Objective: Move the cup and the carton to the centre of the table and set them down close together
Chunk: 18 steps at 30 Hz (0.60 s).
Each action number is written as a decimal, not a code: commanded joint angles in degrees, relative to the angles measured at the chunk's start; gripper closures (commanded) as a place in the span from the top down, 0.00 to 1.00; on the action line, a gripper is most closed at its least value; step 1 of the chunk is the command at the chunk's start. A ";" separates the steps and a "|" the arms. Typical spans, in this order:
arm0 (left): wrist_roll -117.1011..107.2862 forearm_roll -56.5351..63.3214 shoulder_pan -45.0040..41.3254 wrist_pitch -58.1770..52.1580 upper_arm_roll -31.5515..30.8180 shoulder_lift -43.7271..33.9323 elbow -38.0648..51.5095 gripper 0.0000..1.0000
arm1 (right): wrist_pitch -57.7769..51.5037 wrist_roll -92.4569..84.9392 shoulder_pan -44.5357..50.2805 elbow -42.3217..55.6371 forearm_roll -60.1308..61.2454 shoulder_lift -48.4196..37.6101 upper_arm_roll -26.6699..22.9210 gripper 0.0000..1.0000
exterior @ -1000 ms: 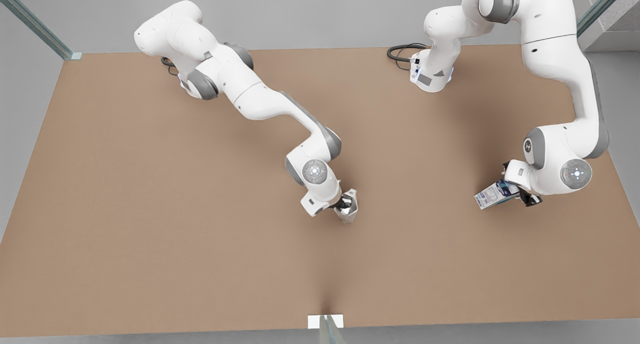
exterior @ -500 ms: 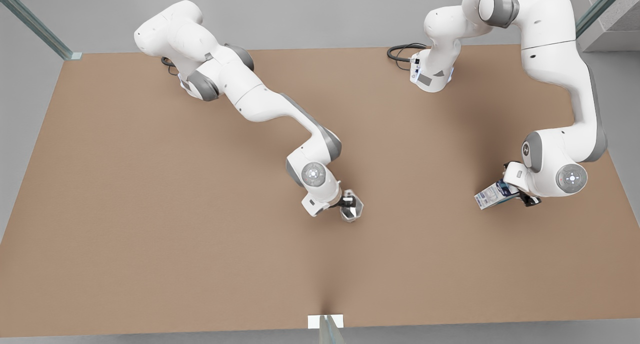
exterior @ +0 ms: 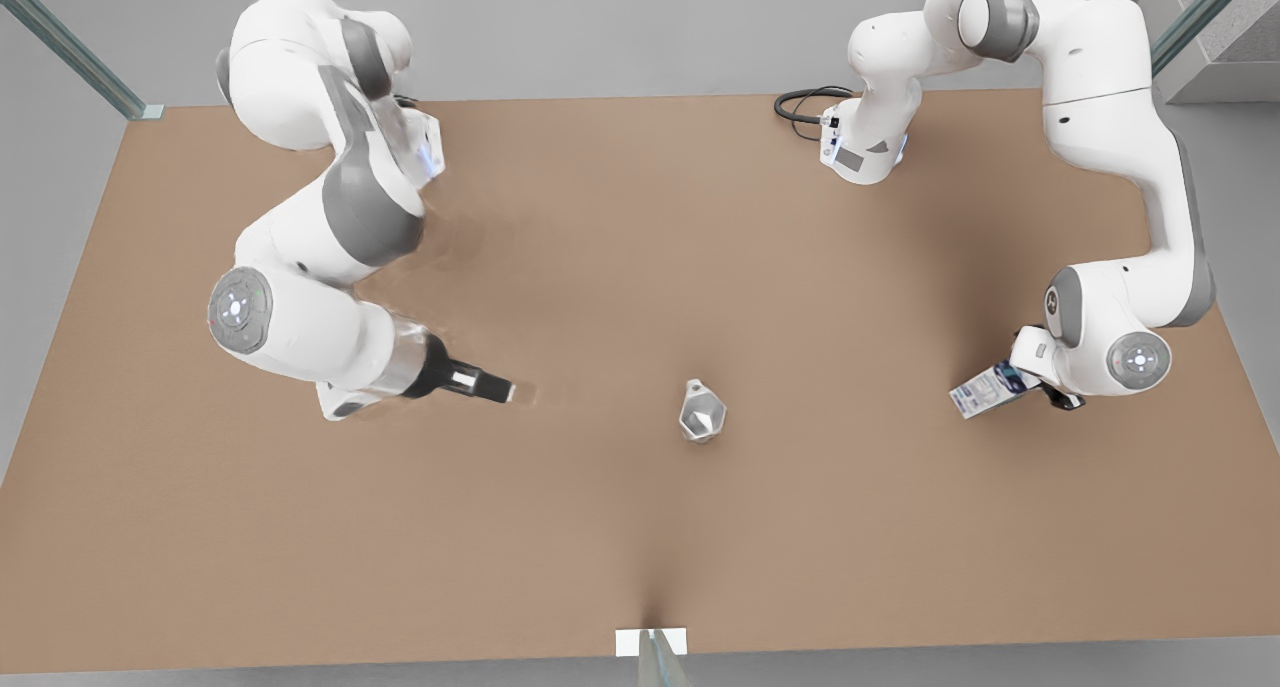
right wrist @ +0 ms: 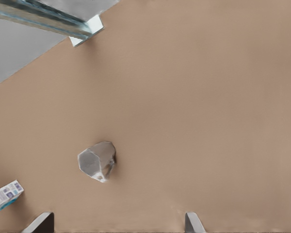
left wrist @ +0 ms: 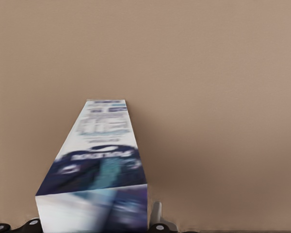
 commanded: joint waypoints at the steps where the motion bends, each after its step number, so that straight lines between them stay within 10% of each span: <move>1: 0.34 -4.53 -0.09 -1.46 0.03 0.03 0.14 0.62 | -0.38 -5.52 -2.26 -4.71 -2.86 -3.91 0.08 1.00; 5: -4.40 -5.15 -0.53 -2.86 0.12 -1.37 0.14 0.60 | 12.91 -25.05 -18.62 -44.12 -29.51 -32.23 10.54 1.00; 9: -11.60 -12.44 -0.88 -8.40 1.52 -3.57 0.14 0.60 | 3.49 -25.06 -18.53 -29.34 -29.07 -28.27 10.27 1.00; 18: -131.39 -25.45 -16.44 -13.59 -8.32 -10.34 4.53 0.61 | 3.67 -24.79 -18.71 -28.64 -28.28 -25.55 10.54 1.00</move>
